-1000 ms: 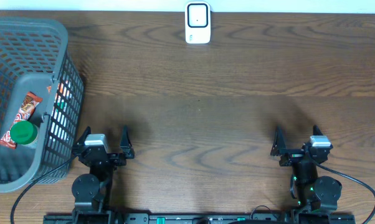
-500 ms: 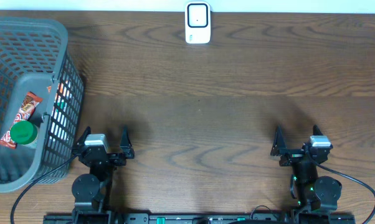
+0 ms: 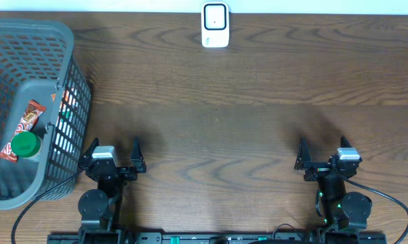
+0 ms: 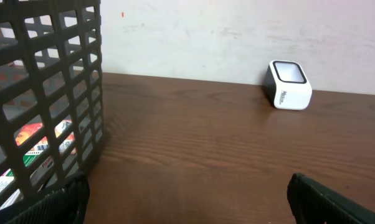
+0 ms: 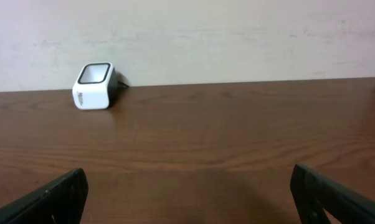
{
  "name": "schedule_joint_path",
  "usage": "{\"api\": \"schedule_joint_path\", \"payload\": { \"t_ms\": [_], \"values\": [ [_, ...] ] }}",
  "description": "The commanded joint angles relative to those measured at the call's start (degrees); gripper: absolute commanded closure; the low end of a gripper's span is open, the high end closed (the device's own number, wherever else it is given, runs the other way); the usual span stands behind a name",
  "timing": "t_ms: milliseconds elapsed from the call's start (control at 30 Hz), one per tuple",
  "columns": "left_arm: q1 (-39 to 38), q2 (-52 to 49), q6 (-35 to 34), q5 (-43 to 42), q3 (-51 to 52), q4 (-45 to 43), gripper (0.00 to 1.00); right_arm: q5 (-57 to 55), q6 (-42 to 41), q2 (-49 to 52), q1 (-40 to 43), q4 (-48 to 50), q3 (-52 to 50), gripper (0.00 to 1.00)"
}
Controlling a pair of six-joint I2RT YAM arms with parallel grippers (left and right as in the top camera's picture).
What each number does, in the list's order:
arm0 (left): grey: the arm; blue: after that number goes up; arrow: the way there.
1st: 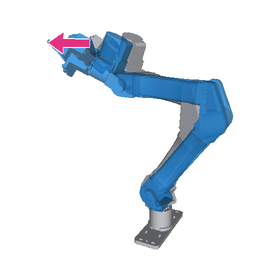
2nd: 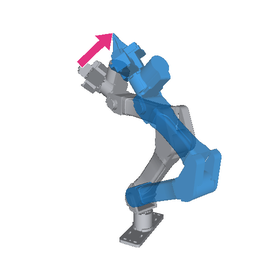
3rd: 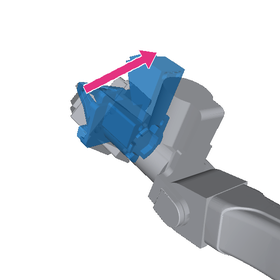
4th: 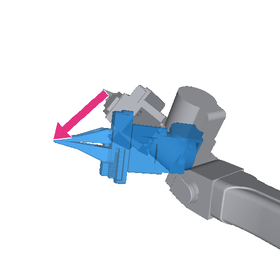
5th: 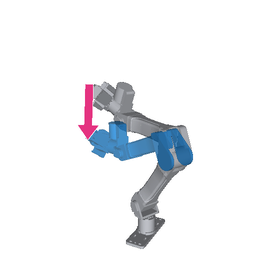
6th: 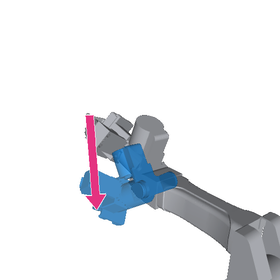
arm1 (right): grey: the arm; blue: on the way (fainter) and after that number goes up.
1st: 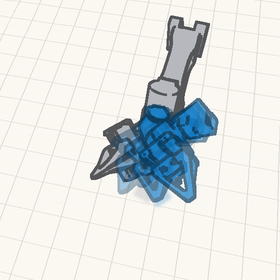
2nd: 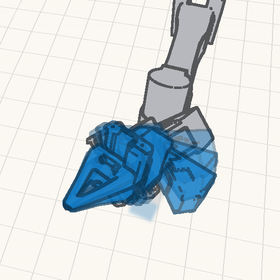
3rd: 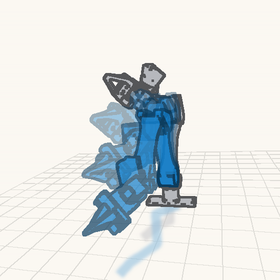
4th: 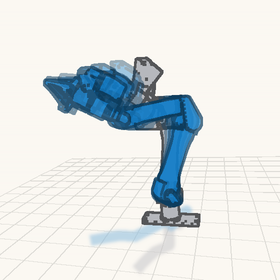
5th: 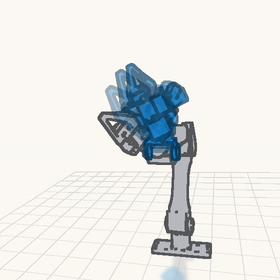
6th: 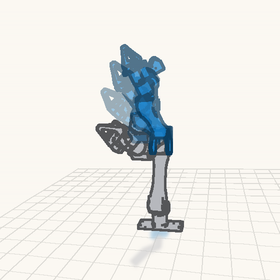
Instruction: Scan the item barcode
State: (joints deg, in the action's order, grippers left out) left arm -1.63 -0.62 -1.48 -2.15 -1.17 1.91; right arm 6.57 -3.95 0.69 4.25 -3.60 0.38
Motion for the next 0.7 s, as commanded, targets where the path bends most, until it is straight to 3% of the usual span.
{"api": "schedule_joint_path", "payload": {
  "t_ms": [0, 333, 467, 600, 667],
  "values": [
    [-0.1, 0.4, -0.1, 2.2, 0.9, 2.3, 0.01, -0.3, -0.7, -0.3, -0.3, -0.3, -0.1, 0.01],
    [-0.1, 0.4, 0.2, 2.5, 0.9, 2.2, 0.01, -0.3, -0.7, -0.3, -0.3, -0.3, -0.1, 0.01],
    [-0.1, 0.4, 1.8, 8.0, 0.9, -1.4, 0.01, -0.3, -0.7, -0.3, -0.3, -0.3, -0.1, 0.01],
    [-0.1, 0.4, 0.5, 7.1, 0.9, -1.5, 0.01, -0.3, -0.7, -0.3, -0.3, -0.3, -0.1, 0.01],
    [-0.1, 0.4, -0.9, 2.0, 0.9, -1.4, 0.01, -0.3, -0.7, -0.3, -0.3, -0.3, -0.1, 0.01]
  ]
}}
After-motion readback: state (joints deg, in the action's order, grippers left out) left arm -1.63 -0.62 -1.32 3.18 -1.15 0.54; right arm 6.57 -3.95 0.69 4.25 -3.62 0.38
